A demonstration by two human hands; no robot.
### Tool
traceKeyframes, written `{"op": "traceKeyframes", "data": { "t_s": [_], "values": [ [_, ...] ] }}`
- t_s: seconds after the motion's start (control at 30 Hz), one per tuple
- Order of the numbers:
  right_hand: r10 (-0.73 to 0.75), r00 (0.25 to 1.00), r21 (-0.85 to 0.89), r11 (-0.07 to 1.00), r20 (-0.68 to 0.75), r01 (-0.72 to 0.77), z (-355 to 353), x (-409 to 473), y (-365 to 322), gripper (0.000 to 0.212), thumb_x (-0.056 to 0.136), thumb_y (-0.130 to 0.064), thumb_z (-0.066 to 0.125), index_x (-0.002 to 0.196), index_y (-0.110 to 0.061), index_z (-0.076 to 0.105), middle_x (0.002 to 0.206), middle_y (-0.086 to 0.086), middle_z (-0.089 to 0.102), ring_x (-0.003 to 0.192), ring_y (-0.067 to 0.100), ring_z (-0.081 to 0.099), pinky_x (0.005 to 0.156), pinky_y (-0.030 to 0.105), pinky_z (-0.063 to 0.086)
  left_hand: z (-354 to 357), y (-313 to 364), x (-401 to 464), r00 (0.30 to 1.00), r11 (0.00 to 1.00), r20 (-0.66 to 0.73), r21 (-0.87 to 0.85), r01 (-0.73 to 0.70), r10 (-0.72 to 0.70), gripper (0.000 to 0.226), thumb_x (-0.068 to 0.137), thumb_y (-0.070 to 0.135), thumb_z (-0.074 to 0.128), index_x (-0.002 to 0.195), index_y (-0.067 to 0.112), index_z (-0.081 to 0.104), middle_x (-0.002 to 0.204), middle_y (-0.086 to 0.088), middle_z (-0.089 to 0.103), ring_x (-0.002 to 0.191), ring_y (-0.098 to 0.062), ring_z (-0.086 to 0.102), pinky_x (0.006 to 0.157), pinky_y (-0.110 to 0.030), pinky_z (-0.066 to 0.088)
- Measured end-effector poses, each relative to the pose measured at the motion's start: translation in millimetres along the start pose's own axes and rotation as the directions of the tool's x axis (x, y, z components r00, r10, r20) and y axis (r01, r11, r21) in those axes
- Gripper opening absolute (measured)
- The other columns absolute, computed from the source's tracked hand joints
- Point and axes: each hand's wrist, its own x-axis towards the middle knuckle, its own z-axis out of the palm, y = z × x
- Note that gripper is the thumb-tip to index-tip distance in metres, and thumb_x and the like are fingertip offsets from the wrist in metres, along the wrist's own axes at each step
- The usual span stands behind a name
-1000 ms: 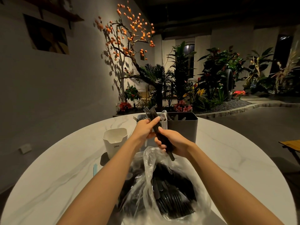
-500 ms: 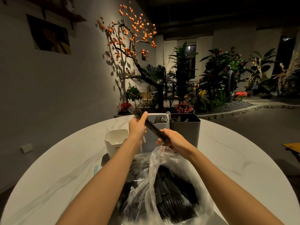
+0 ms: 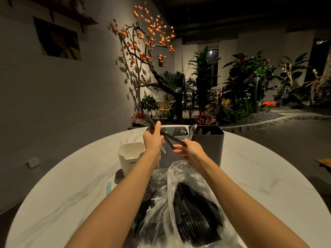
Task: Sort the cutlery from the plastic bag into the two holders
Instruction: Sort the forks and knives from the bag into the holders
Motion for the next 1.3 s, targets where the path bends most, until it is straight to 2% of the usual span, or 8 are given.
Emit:
{"op": "traceKeyframes", "data": {
  "t_s": [0.17, 0.4, 0.6, 0.8, 0.9, 1.1, 1.2, 1.3],
  "values": [
    [-0.006, 1.000, -0.114, 0.994, -0.003, 0.005, -7.1, -0.7, 1.5, 0.040, 0.106, -0.029, 0.023, 0.116, -0.010, 0.057, 0.101, 0.003, 0.066, 0.078, 0.013, 0.056, 0.068, 0.028, 0.041, -0.3, 11.5, 5.6, 0.993, 0.998, -0.096, 0.010, -0.066, 0.066, 0.027, 0.101, 0.036, 0.045, 0.087, 0.012, 0.045, 0.060, 0.001, 0.033, 0.048, -0.007, 0.031, 0.048, -0.019, 0.031],
    [0.004, 0.994, -0.172, 0.985, 0.111, 0.015, -11.7, -2.1, 5.5, 0.046, 0.107, -0.027, 0.020, 0.106, -0.007, 0.061, 0.083, 0.007, 0.068, 0.076, 0.021, 0.064, 0.096, 0.042, 0.043, 2.5, 26.6, 10.6, 0.966, 0.989, -0.233, -0.072, -0.131, 0.111, 0.026, 0.102, 0.036, 0.042, 0.082, 0.019, 0.043, 0.065, 0.001, 0.038, 0.048, -0.005, 0.033, 0.043, -0.015, 0.030],
    [-0.006, 0.982, -0.195, 0.980, 0.187, 0.043, -10.3, -1.8, 7.0, 0.046, 0.107, -0.026, 0.021, 0.108, -0.003, 0.061, 0.083, 0.010, 0.068, 0.073, 0.020, 0.065, 0.075, 0.029, 0.051, 6.7, 30.1, 13.2, 0.952, 0.971, -0.278, -0.159, -0.178, 0.129, 0.026, 0.102, 0.036, 0.041, 0.082, 0.019, 0.044, 0.066, 0.002, 0.037, 0.053, -0.006, 0.034, 0.048, -0.019, 0.031],
    [-0.001, 0.975, -0.204, 0.978, 0.224, 0.048, -11.1, -1.1, 8.8, 0.045, 0.107, -0.026, 0.020, 0.104, -0.007, 0.061, 0.083, 0.008, 0.069, 0.073, 0.019, 0.064, 0.073, 0.027, 0.050, 5.4, 13.4, 28.8, 0.972, 0.993, -0.209, 0.082, -0.090, 0.106, 0.037, 0.096, 0.040, 0.053, 0.104, 0.005, 0.057, 0.084, -0.004, 0.059, 0.076, -0.016, 0.053, 0.081, -0.039, 0.048],
    [0.002, 0.974, -0.216, 0.975, 0.225, 0.048, -12.1, -0.5, 11.4, 0.046, 0.107, -0.027, 0.020, 0.106, -0.006, 0.061, 0.084, 0.008, 0.069, 0.074, 0.018, 0.065, 0.072, 0.027, 0.049, -1.2, -0.1, 30.1, 0.978, 0.936, -0.138, 0.337, -0.103, 0.157, 0.027, 0.094, 0.031, 0.059, 0.107, 0.006, 0.062, 0.089, -0.002, 0.063, 0.083, -0.018, 0.056, 0.076, -0.031, 0.043],
    [0.025, 0.975, -0.243, 0.970, 0.221, 0.031, -13.6, 2.0, 14.3, 0.047, 0.107, -0.027, 0.020, 0.113, -0.003, 0.060, 0.086, 0.007, 0.068, 0.075, 0.017, 0.064, 0.070, 0.026, 0.047, -9.1, -11.8, 37.8, 0.992, 0.761, -0.050, 0.646, -0.058, 0.118, 0.025, 0.086, 0.035, 0.070, 0.091, 0.010, 0.066, 0.100, -0.011, 0.069, 0.096, -0.031, 0.062, 0.080, -0.037, 0.048],
    [0.039, 0.975, -0.244, 0.970, 0.220, 0.016, -13.8, 1.9, 15.3, 0.047, 0.107, -0.028, 0.020, 0.114, -0.003, 0.060, 0.086, 0.006, 0.068, 0.075, 0.017, 0.064, 0.068, 0.026, 0.045, -8.3, -13.1, 38.4, 0.991, 0.728, 0.023, 0.677, -0.112, 0.130, 0.036, 0.080, 0.038, 0.075, 0.074, 0.012, 0.052, 0.086, -0.017, 0.064, 0.084, -0.035, 0.059, 0.072, -0.038, 0.048],
    [0.042, 0.975, -0.249, 0.969, 0.217, 0.014, -13.6, 2.6, 16.2, 0.047, 0.107, -0.028, 0.020, 0.112, -0.005, 0.061, 0.084, 0.006, 0.069, 0.074, 0.017, 0.063, 0.067, 0.027, 0.045, -9.1, -12.9, 32.2, 0.980, 0.812, 0.060, 0.551, -0.193, 0.192, 0.046, 0.078, 0.036, 0.078, 0.105, 0.007, 0.054, 0.084, -0.009, 0.060, 0.079, -0.024, 0.056, 0.075, -0.034, 0.048]
  ]
}}
